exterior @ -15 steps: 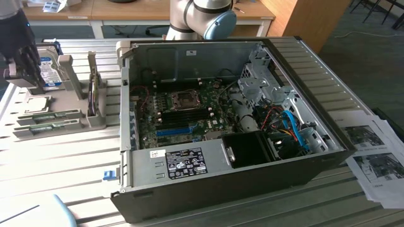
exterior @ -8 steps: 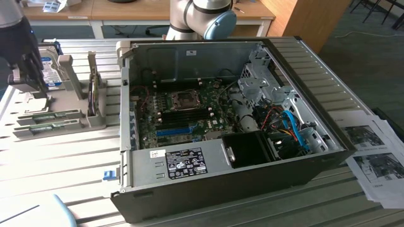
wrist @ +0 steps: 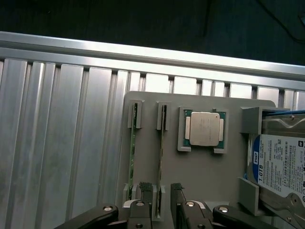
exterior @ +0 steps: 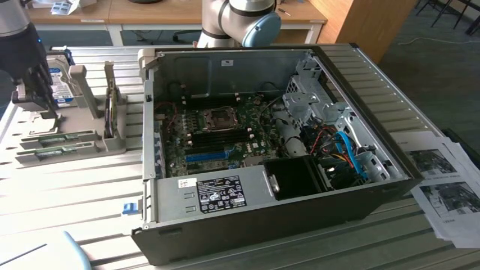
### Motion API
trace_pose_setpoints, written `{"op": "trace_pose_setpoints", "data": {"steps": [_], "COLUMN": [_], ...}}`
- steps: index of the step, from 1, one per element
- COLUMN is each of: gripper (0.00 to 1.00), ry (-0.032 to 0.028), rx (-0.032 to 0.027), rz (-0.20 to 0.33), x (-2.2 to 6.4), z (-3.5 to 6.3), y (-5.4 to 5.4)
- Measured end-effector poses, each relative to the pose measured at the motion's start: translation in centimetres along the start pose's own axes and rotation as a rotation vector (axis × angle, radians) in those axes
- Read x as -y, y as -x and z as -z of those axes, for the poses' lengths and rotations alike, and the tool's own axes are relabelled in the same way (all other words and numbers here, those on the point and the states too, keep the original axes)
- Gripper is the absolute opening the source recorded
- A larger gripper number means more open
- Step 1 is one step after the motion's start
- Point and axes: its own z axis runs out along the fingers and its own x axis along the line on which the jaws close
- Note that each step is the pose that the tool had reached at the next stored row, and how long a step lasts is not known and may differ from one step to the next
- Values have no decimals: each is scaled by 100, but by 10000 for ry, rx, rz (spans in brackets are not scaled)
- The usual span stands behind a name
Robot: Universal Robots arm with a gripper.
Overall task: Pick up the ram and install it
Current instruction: 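Pick up the ram and move it above insertion slot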
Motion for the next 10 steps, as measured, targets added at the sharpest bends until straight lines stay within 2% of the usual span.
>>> {"op": "trace_pose_setpoints", "data": {"steps": [5, 8, 10], "gripper": [29, 29, 29], "ry": [-1, -5, -4], "rx": [2, 12, 12], "rz": [-50, -249, -249], "x": [0, 0, -2], "z": [0, -3, -2], "y": [0, -1, -32]}}
